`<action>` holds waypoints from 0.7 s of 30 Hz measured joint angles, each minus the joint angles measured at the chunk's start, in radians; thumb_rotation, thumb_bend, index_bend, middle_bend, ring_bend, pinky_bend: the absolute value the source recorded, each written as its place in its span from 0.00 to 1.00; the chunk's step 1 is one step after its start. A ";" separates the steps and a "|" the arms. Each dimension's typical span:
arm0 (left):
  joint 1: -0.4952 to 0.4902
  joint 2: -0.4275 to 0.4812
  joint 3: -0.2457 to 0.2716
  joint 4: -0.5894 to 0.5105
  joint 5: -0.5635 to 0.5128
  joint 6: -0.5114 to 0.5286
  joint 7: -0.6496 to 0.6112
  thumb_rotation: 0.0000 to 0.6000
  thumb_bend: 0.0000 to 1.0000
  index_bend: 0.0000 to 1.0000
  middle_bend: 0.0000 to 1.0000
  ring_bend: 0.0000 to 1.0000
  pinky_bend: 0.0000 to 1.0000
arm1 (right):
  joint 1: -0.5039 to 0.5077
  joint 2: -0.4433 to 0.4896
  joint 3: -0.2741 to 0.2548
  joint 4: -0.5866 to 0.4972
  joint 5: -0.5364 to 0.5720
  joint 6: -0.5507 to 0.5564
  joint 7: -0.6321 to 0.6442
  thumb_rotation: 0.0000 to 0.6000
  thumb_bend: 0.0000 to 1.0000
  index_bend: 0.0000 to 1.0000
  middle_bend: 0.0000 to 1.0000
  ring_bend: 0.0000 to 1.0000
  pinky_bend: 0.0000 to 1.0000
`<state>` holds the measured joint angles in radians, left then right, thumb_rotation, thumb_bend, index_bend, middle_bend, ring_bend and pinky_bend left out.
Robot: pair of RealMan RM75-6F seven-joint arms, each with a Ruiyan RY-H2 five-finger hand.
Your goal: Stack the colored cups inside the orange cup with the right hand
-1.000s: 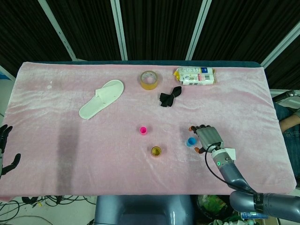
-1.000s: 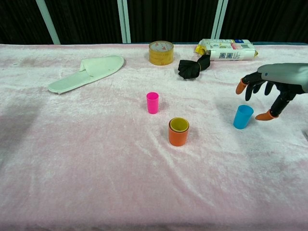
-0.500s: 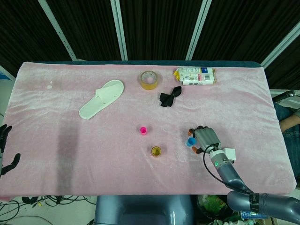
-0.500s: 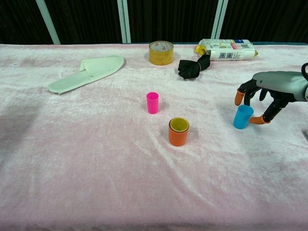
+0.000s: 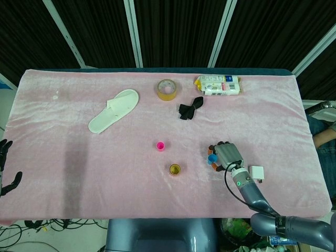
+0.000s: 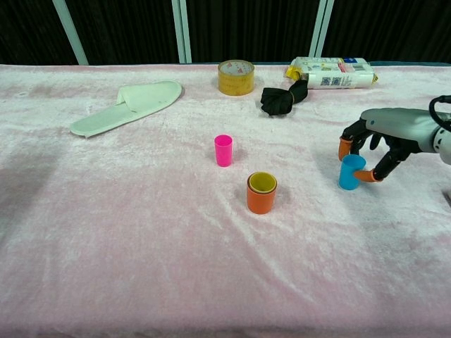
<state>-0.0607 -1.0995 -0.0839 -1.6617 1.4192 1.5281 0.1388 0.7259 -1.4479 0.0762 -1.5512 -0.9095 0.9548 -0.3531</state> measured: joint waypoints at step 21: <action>0.001 0.002 0.001 -0.003 0.004 0.001 -0.007 1.00 0.34 0.07 0.05 0.00 0.01 | 0.006 0.107 0.075 -0.250 0.016 0.030 -0.029 1.00 0.38 0.55 0.48 0.27 0.26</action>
<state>-0.0602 -1.0979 -0.0834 -1.6645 1.4236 1.5295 0.1315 0.7322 -1.3407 0.1508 -1.8014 -0.8939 0.9852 -0.3826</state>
